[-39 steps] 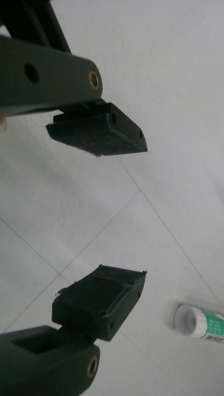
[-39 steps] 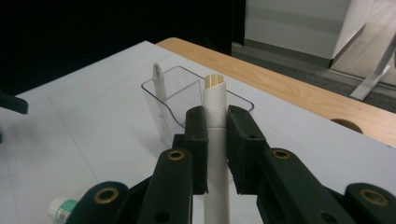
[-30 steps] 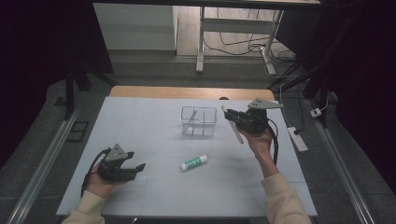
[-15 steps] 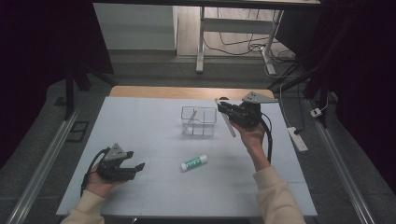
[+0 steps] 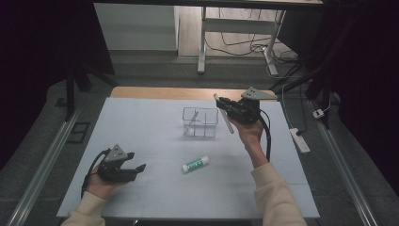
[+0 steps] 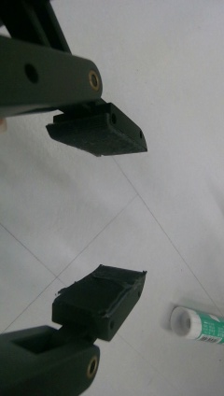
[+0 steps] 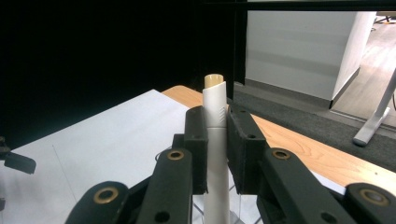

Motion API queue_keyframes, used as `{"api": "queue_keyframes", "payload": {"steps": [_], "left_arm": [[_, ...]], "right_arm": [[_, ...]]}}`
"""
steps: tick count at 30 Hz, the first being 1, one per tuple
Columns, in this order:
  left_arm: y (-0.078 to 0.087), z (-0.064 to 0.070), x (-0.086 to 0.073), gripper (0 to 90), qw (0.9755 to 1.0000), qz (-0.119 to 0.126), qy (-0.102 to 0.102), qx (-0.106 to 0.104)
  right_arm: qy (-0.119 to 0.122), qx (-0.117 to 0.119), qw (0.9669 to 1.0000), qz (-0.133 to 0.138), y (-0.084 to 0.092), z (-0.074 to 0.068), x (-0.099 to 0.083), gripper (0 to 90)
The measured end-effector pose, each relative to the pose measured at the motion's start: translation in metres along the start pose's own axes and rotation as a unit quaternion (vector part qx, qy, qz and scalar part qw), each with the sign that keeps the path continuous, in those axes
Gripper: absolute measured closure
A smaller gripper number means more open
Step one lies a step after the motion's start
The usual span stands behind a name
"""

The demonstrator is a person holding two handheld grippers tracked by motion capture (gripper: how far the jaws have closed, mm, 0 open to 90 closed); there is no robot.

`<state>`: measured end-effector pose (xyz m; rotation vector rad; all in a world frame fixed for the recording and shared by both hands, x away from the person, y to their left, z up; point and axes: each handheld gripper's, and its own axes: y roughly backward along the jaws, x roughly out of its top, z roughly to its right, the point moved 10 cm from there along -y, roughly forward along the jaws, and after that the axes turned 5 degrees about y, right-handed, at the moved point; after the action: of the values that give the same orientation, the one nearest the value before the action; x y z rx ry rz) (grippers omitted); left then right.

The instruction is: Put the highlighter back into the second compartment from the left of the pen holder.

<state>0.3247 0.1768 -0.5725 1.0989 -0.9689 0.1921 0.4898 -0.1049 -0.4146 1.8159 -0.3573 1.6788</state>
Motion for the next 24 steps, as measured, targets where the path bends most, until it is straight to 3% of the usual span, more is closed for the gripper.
{"api": "queue_keyframes", "payload": {"steps": [20,24], "left_arm": [[0.000,0.000,0.000,33.3,1.0000,0.000,-0.001,0.000],[0.000,0.000,0.000,33.3,1.0000,-0.001,-0.001,0.000]], "right_arm": [[0.004,0.000,1.0000,0.006,-0.020,-0.003,0.004,77.7],[-0.008,0.006,0.9999,0.008,-0.025,-0.004,0.004,77.7]]}}
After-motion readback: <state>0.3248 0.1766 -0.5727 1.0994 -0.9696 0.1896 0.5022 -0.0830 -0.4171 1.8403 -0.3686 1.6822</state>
